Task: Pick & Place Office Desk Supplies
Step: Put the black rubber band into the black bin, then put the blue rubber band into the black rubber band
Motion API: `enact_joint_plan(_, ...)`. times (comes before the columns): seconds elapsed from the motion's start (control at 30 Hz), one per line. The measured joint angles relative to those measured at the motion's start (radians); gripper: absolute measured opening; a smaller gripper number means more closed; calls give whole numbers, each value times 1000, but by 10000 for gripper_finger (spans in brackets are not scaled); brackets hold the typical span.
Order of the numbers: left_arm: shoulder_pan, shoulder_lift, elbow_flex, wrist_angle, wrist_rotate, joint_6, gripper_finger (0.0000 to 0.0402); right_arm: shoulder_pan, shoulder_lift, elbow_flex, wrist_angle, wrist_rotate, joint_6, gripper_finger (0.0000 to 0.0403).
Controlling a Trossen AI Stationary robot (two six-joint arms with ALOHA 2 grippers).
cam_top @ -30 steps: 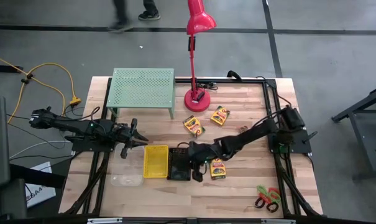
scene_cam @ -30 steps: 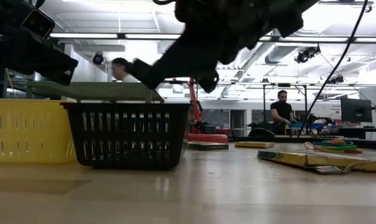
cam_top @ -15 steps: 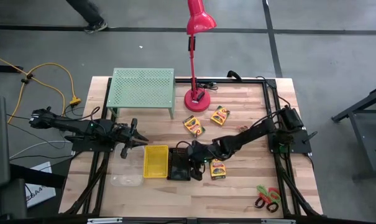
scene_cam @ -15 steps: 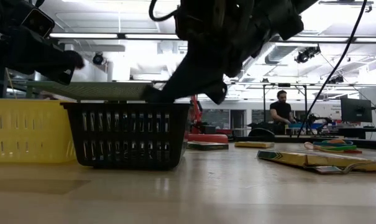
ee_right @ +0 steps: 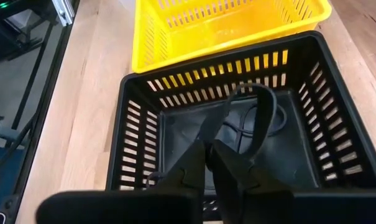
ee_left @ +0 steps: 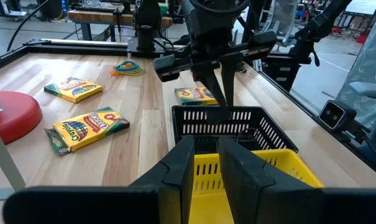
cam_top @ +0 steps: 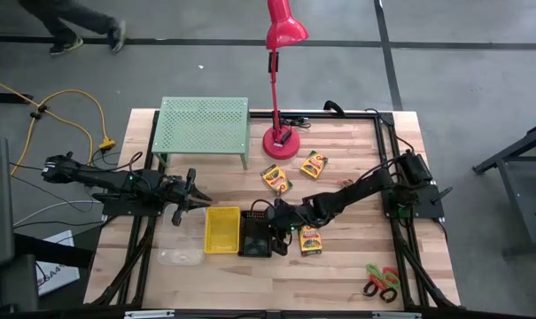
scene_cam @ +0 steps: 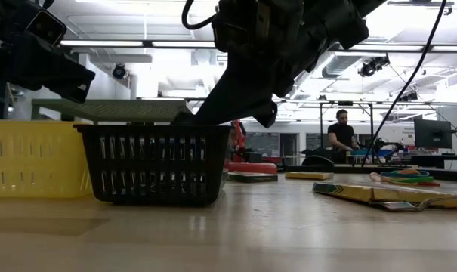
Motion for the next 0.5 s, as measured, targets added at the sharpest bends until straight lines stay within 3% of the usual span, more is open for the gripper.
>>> enact_joint_plan(0.23,0,0,0,0,0,0,71,0,0,0,0,3,0,44)
enact_joint_plan(0.5,0,0,0,0,0,0,71,0,0,0,4,3,0,44)
